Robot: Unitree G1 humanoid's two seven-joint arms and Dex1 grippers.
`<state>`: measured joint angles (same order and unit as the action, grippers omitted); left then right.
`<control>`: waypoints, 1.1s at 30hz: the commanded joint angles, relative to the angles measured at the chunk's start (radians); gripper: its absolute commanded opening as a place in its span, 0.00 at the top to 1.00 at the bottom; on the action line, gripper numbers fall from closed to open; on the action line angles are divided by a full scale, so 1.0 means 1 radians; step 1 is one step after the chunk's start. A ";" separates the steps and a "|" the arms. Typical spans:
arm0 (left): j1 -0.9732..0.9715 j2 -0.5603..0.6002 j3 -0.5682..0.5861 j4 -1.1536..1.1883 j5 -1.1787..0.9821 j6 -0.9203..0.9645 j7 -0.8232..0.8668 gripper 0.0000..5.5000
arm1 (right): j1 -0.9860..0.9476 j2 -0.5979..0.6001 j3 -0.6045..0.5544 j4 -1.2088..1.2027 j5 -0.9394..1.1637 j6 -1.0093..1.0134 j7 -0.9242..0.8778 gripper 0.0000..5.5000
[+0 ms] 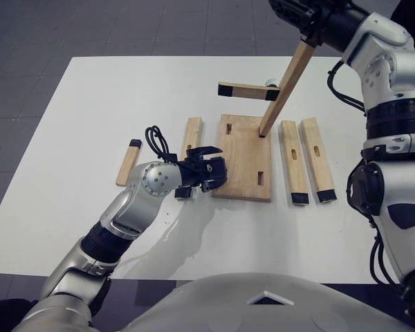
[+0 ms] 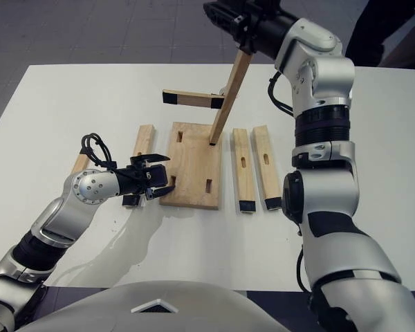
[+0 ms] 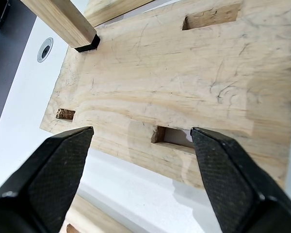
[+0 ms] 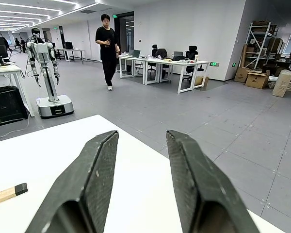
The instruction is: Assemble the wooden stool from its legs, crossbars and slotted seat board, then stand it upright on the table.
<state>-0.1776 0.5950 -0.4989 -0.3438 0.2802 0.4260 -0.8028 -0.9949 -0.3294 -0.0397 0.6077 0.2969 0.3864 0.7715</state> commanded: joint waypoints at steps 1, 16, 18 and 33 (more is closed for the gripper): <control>0.046 0.016 -0.037 0.040 0.007 0.022 -0.028 0.32 | 0.070 0.003 0.015 0.060 -0.023 0.055 -0.009 0.67; 0.036 0.001 -0.034 0.073 0.023 0.015 -0.004 0.32 | -0.226 -0.031 -0.166 -0.209 0.165 0.199 -0.128 0.67; 0.018 -0.013 -0.034 0.078 0.027 0.025 0.002 0.32 | -0.210 -0.082 -0.187 -0.190 0.153 0.175 -0.118 0.67; -0.031 -0.149 0.182 -0.029 -0.106 0.012 0.139 0.32 | 0.447 -0.159 -0.249 -0.343 0.082 0.142 -0.241 0.67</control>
<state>-0.2082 0.4303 -0.3672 -0.3265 0.1954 0.4301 -0.6745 -0.5998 -0.5028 -0.2933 0.2637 0.3947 0.5416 0.5457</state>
